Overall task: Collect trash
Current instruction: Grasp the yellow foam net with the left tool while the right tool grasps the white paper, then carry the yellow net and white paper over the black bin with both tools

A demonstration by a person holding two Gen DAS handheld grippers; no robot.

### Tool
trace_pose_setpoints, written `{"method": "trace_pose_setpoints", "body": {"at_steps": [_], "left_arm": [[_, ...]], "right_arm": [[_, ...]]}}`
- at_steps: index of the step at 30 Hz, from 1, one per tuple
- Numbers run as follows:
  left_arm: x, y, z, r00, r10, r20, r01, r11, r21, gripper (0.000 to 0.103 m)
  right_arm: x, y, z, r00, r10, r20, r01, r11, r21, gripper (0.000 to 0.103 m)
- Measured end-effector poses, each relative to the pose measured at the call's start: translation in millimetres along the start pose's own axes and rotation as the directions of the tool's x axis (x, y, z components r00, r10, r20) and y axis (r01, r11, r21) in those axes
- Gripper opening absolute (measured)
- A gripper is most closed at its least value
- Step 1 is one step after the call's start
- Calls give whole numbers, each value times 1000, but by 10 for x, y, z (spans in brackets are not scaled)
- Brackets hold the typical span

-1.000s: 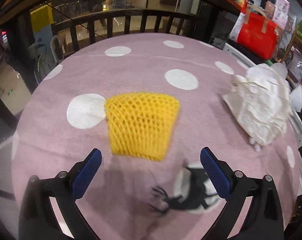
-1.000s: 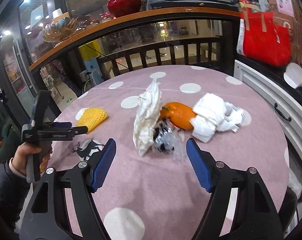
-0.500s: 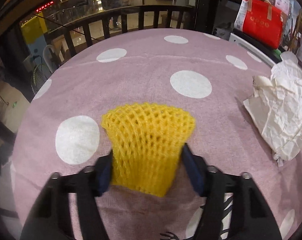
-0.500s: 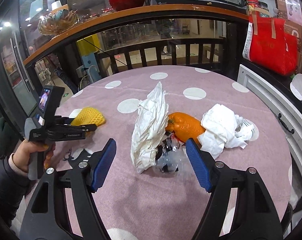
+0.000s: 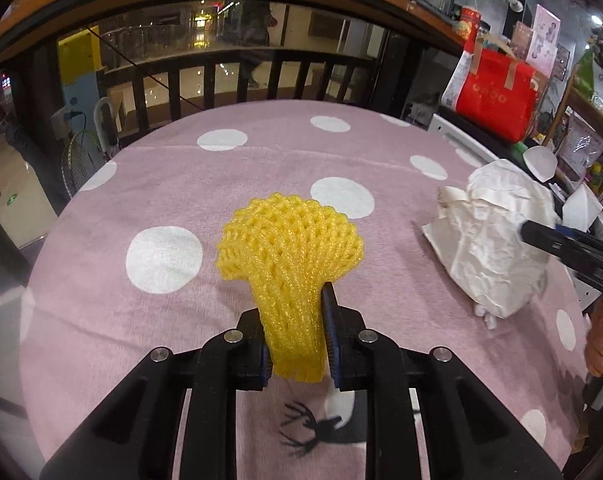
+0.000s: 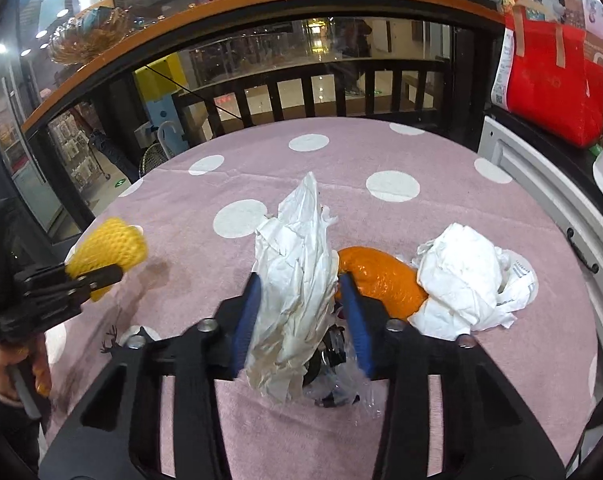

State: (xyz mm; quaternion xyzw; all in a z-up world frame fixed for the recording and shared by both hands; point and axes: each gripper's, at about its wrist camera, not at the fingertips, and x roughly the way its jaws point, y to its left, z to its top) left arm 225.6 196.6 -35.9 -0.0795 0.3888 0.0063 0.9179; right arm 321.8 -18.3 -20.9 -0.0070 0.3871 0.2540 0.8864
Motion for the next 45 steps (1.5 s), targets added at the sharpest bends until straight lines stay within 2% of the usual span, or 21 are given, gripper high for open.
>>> {"method": "trace_pose_setpoints", "body": {"at_steps": [4,10,17,25,38,45], "left_arm": [[-136,-31,-90,999,-19,28,19,1000,-24,21],[-270,-58,-214,999,-25,46,27,999,-46,20],[-472,-288,-375,996,-65,65,67,997,-24,21],[-609,-706,-519,988,-137,69,135,990,34,21],[-671,-1406,-629,969,-243,49,234,963,135,21],[-703,-1742,-676,954,-297,39,286,942,176,21]], "right_arm": [[-47,55,-41,998,52,24,-52,999,6,15],[-480,266,-93,983,149,108,-144,988,-55,14],[-939,291,-345,978,172,118,-162,982,-94,14],[-1377,127,-738,980,158,120,-148,985,-88,14],[-1919,-459,-1200,983,106,153,-112,993,30,14],[-2195,-761,-1426,984,27,175,-42,996,77,14]]}}
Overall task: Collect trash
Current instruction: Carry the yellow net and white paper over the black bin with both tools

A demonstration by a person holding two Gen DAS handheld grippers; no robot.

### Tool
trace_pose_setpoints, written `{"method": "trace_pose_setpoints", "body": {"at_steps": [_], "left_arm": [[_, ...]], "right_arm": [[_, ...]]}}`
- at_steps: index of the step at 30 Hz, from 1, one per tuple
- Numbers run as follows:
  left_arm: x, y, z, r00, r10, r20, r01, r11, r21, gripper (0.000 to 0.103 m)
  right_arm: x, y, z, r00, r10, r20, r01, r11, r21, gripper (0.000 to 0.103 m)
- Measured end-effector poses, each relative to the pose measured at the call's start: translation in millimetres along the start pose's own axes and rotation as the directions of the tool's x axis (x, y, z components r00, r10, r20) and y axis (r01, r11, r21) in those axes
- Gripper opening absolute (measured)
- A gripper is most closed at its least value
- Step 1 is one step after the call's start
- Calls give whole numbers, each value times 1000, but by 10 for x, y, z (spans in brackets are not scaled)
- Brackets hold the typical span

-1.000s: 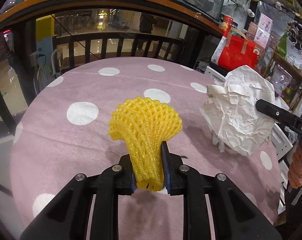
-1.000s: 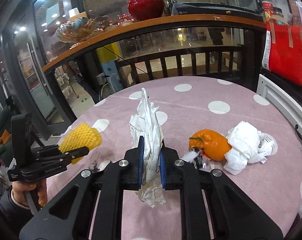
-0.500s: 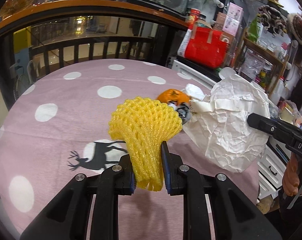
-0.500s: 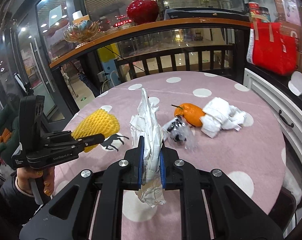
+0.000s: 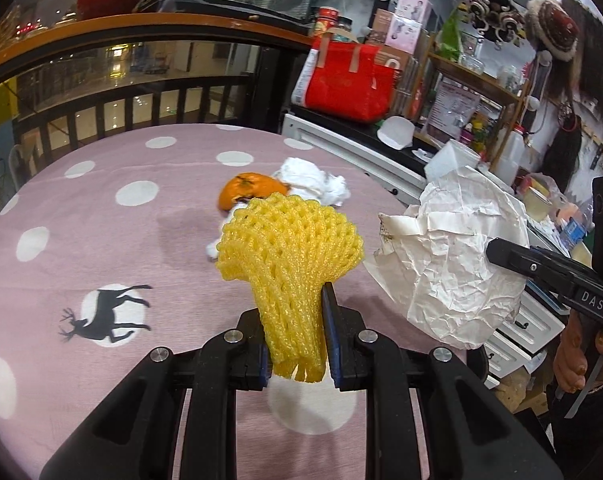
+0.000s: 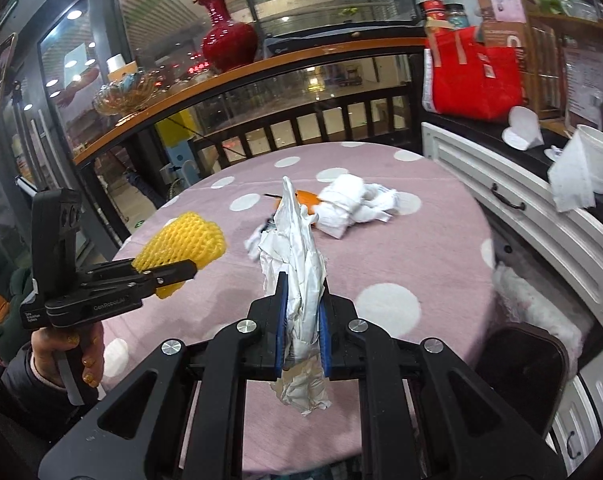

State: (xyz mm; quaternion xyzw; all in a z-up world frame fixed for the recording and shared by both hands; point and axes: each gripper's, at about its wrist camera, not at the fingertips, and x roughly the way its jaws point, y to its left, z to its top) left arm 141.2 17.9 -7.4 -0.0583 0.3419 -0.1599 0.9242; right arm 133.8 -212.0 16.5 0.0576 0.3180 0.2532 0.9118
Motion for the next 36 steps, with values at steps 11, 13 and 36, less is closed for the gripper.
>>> {"method": "trace_pose_setpoints", "body": {"at_steps": [11,13,36], "left_arm": [[200,-532,-25,994,-106,-36,108,992,62,21],[249,-630,-33,991,-128,-48,131,989,74,21],[877,-1836,-215,929,-300,-215,340,923,183,21]], "right_arm": [[-367,-952,-324,964,-267,-16,266,949,172,14],[-395,-1138,-403,948,-317,-35,317,927,198,14],[600,-2430,-1755,809,-366,-459,542,766,346,14]]}}
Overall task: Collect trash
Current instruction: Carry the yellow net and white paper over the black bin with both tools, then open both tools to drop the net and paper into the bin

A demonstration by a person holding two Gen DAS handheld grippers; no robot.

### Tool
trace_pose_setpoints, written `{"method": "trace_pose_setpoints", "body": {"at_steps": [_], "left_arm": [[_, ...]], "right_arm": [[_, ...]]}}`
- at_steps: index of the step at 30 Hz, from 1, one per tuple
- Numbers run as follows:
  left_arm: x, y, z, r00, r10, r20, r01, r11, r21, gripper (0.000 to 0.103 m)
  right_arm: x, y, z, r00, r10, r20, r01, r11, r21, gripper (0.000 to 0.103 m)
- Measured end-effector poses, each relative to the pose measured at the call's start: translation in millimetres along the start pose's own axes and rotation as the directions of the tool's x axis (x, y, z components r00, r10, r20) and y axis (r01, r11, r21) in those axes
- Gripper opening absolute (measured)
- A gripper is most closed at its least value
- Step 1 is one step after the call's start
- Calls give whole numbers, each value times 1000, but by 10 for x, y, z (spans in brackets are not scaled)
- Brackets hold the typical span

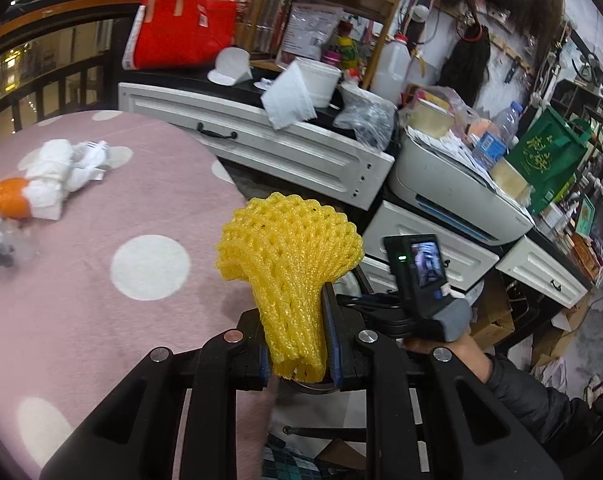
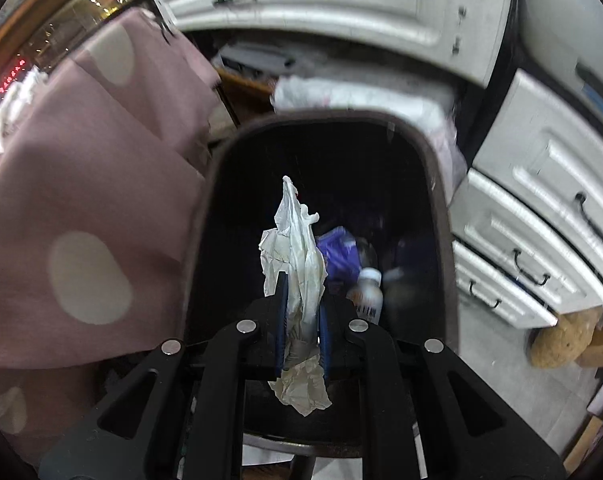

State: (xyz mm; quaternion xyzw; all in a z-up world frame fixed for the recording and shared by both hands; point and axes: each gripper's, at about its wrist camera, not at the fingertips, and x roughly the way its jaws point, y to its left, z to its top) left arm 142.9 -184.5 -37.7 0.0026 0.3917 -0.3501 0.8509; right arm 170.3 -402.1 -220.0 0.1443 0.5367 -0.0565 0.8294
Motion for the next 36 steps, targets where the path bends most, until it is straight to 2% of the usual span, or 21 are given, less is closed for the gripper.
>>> {"method": "trace_pose_setpoints", "body": {"at_steps": [2,5,6,8,9,10,14,17,20,24,29,36], "left_arm": [[80,-82,-12,1000,-10,-17,10,1000,16,21],[197,-188,-26,999,-27,-42,29,999,34,21],[233,-213,-33,998,-32,-50,34,999,38,21],[323,-263,-44,997,-44,-69,47,998,41,21],[358,-279,-45,996,-47,-77,51,998,41,21],[402,-296,-54,995,-50,-85,53,998,42,21],[581,-360,-100,991,-50,-123,56,997,49,21],[720,-409,-128,987,-48,-151,57,997,58,21],[876,-464,-170,982,-46,-183,59,996,68,21],[1111,-527,-257,972,-40,-232,59,995,77,21],[1421,-607,-361,957,-27,-288,55,994,90,21],[1850,-603,-451,936,10,-351,24,995,92,21]], "right_arm": [[109,-22,-37,1000,-1,-17,1,1000,9,14],[246,-72,-90,999,-2,-48,3,1000,27,20],[274,-94,-116,999,2,-53,0,999,34,23],[276,-128,-147,999,4,-52,-2,999,45,36],[257,-141,-151,999,4,-45,-2,999,48,45],[225,-162,-164,999,1,-33,1,999,54,49],[54,-261,-180,1000,4,2,-4,997,81,50],[-112,-354,-169,999,-30,45,26,996,90,51],[-334,-481,-173,992,-68,103,55,991,122,63],[-659,-667,-171,975,-129,184,100,982,159,65],[-954,-833,-162,955,-167,245,117,971,206,65],[-1216,-869,-164,941,-153,303,86,971,224,66]]}}
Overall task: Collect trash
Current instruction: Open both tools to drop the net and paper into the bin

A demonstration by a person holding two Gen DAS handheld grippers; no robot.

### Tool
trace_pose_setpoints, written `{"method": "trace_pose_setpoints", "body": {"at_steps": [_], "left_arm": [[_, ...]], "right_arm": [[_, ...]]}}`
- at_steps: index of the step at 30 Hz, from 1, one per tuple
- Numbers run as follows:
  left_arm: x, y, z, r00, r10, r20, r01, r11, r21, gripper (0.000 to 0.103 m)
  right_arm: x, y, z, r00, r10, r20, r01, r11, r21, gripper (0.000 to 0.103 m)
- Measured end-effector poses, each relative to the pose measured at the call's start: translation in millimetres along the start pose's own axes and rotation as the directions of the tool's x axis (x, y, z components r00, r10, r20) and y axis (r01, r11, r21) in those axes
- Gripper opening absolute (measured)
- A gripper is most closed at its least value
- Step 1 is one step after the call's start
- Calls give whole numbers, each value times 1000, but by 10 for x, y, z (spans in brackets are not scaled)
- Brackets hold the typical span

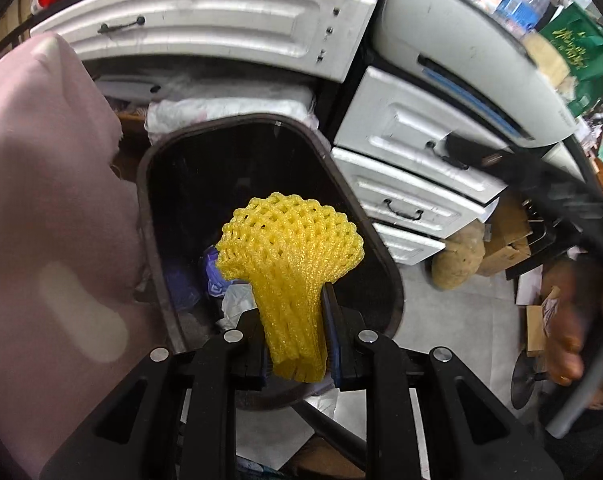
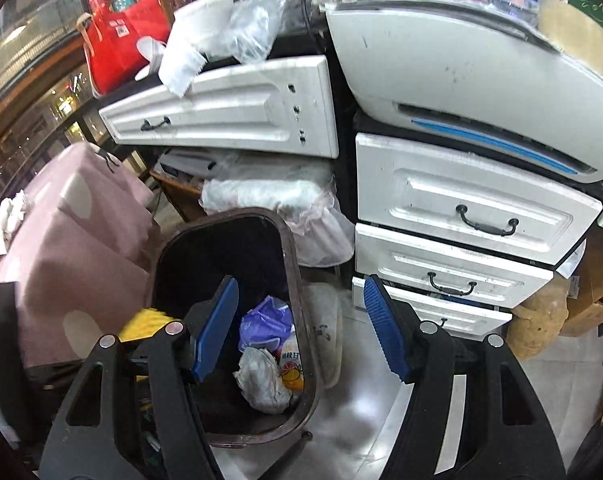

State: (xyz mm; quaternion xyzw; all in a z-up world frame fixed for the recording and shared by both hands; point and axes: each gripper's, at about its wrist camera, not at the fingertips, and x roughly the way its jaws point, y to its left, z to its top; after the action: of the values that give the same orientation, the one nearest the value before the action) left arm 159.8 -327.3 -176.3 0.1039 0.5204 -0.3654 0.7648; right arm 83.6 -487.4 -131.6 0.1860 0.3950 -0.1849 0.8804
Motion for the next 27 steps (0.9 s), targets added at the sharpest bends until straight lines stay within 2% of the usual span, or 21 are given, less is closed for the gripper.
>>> {"method": "trace_pose_setpoints", "body": {"at_steps": [3,6,11,13,16,18,20,27], "left_arm": [[136,15,10,1000,19,-25,-19,1000,-2,21],[241,29,22,999,32,-39,-32,999,-1,21],[364,37,19,997,53,-57,-53,999,2,22],[395,31,18,997,60,-58,-59,998,10,26],[421,6,16,996,68,-55,-67,997,26,48],[410,2,18,996,72,-45,-70,997,26,73],[374,14,8,997,73,-28,-73,997,18,85],[165,-63,-5,1000,14,-3,-14,1000,11,90]], "right_arm": [[-94,11,34,1000,15,21,-15,1000,10,67],[-190,14,43,998,39,43,-41,999,31,76],[-285,109,60,996,60,63,-61,998,18,77],[-323,151,64,995,71,76,-72,997,6,77],[-370,192,80,992,90,86,-91,996,5,79],[-413,204,101,990,102,96,-103,995,9,81],[-462,221,119,988,108,108,-110,994,7,82],[-632,269,182,977,146,154,-147,989,-8,87]]}}
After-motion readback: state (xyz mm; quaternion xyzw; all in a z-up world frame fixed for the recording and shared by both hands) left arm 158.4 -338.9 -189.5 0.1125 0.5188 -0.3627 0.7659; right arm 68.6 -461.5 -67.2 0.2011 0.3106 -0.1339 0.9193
